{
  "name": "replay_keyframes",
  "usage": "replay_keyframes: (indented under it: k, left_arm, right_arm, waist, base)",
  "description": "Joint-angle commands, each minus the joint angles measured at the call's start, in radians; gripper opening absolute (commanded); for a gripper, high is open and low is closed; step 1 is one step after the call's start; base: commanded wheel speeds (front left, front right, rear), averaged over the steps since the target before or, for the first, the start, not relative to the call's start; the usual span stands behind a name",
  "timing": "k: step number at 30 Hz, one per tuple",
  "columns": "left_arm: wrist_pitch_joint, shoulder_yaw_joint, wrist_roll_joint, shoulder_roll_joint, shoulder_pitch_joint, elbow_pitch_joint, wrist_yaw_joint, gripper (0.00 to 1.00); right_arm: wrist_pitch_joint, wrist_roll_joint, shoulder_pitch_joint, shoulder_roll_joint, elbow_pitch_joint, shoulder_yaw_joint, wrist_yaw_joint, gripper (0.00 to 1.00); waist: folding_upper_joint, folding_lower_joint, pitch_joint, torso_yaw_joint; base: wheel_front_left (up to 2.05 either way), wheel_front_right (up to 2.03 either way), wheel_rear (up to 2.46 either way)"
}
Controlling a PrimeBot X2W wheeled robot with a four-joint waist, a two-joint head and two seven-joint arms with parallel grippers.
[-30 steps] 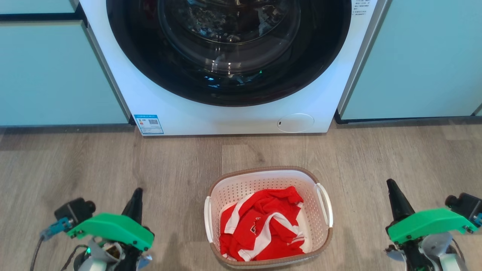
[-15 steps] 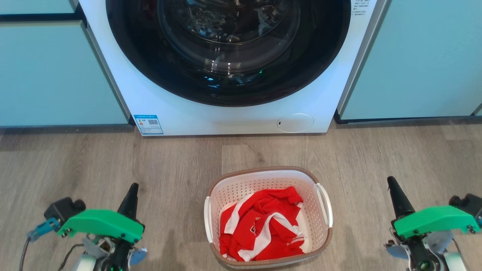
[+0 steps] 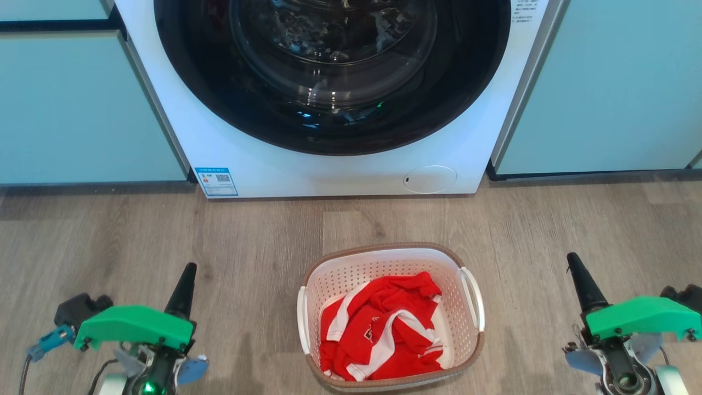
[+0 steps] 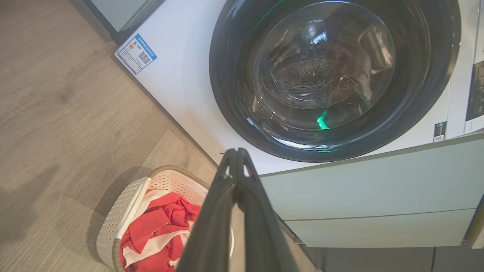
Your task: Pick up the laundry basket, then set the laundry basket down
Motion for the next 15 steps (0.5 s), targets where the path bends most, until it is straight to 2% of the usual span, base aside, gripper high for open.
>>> replay_keyframes:
  k: [1, 15]
  left_arm:
    - [0.007, 0.047, -0.035, -0.002, -0.061, -0.021, -0.018, 0.0]
    - [0.037, 0.117, -0.165, -0.031, -0.069, -0.003, -0.071, 0.0]
  right_arm:
    - [0.007, 0.041, -0.052, -0.014, -0.024, 0.008, -0.003, 0.0]
    - [0.024, 0.194, -0.066, -0.015, -0.005, -0.001, -0.003, 0.0]
  waist:
    - [0.0, 0.0, 0.0, 0.0]
    - [0.0, 0.0, -0.001, -0.002]
  base:
    - [0.0, 0.0, 0.0]
    - [0.0, 0.0, 0.0]
